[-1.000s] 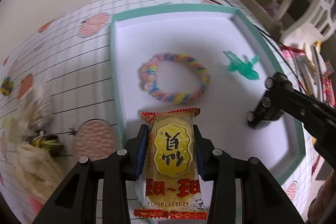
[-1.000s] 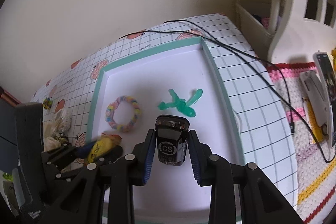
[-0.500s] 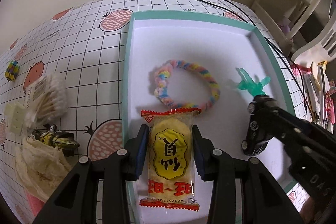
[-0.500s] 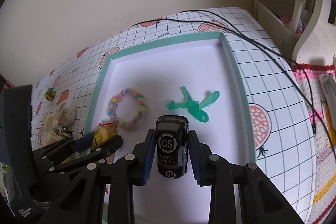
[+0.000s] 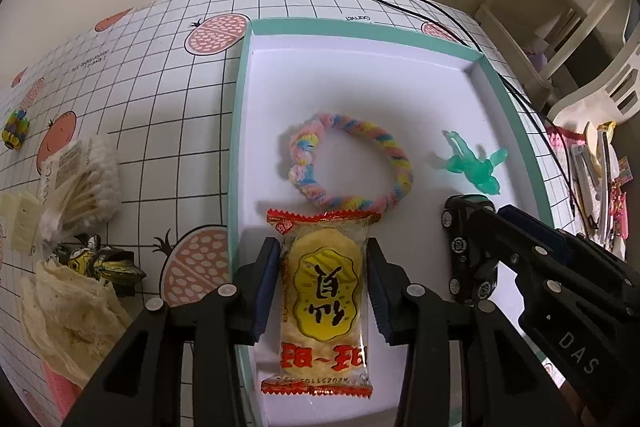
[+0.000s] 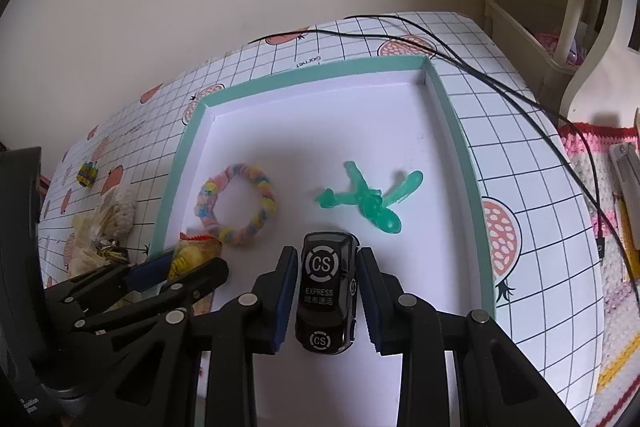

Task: Organize objects
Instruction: 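Open left tool to set the snack packet down while right tool releases the car in the box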

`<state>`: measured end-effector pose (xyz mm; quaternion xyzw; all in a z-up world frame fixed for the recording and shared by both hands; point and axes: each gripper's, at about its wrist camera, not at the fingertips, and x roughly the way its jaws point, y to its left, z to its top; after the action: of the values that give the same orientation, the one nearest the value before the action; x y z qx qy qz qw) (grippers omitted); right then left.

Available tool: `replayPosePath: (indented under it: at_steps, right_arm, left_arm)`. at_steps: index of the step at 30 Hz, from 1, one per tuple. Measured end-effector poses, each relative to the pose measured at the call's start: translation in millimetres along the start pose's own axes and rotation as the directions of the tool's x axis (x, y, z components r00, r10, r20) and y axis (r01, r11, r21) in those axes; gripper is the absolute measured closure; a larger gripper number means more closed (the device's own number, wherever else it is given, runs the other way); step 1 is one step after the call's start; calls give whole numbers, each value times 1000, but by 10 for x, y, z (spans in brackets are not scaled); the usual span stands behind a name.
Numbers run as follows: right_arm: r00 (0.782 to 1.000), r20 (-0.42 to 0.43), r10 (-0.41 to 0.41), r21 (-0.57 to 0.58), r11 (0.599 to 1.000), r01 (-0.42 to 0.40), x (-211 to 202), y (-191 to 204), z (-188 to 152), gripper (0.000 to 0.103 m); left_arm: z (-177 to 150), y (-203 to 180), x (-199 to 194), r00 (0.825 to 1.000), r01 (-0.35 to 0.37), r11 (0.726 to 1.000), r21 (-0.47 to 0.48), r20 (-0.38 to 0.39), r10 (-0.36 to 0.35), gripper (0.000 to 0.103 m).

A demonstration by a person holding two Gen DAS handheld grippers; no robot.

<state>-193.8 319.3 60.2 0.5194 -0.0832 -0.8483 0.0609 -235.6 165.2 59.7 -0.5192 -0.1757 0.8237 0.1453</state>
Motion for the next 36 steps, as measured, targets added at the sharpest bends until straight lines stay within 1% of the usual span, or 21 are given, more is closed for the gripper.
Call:
replayPosePath:
  at_steps: [2, 5, 9, 12, 14, 15, 19, 21, 23, 25, 26, 32, 33, 35, 36]
  right_arm:
    - [1000, 6, 1, -8, 1000, 0, -28, 15, 7, 70]
    - [1000, 16, 3, -18, 1000, -2, -78, 29, 11, 70]
    - [1000, 30, 6, -18, 1000, -6, -151, 47, 15, 70]
    - [999, 32, -1, -21, 1000, 1, -159, 60, 11, 70]
    - [1000, 27, -5, -23, 1000, 5, -148, 67, 7, 69]
    - [1000, 25, -8, -26, 1000, 8, -142, 76, 5, 68]
    - [999, 35, -13, -34, 999, 14, -162, 80, 4, 57]
    - [999, 40, -15, -36, 999, 16, -170, 80, 7, 53]
    - [999, 41, -18, -35, 999, 19, -165, 81, 8, 43]
    - [999, 41, -20, -37, 999, 21, -154, 84, 3, 39]
    - [999, 41, -20, -39, 999, 21, -150, 90, 3, 37]
    - [999, 49, -16, -52, 998, 18, -145, 122, -1, 21]
    - [999, 49, -17, -53, 998, 19, -145, 126, -5, 19]
    - [999, 49, -18, -56, 998, 21, -139, 134, -9, 12]
    - [999, 50, -18, -57, 998, 21, -141, 138, -10, 12]
  left_arm:
    - [-5, 3, -39, 1000, 12, 1000, -2, 4, -12, 53]
    - [-2, -19, -108, 1000, 9, 1000, 10, 16, -10, 50]
    - [-9, 38, -244, 999, -7, 1000, 2, 40, 7, 48]
    - [6, 130, -341, 998, 5, 1000, -28, 63, -3, 48]
    - [18, 151, -404, 996, -14, 999, -33, 85, 17, 41]
    - [23, 163, -443, 995, -13, 999, -32, 100, 16, 40]
    - [40, 220, -534, 992, -28, 999, -43, 122, 33, 35]
    - [49, 252, -521, 991, -50, 998, -46, 119, 55, 30]
    - [54, 264, -484, 992, -65, 997, -49, 109, 70, 27]
    - [59, 289, -447, 991, -75, 996, -51, 103, 80, 23]
    - [59, 303, -434, 987, -112, 993, -21, 115, 114, 20]
    - [60, 382, -429, 982, -135, 990, -31, 132, 138, 10]
    - [58, 392, -428, 981, -138, 990, -31, 134, 141, 10]
    - [42, 422, -434, 980, -142, 989, -32, 133, 145, 9]
    - [37, 435, -433, 980, -145, 989, -34, 132, 148, 9]
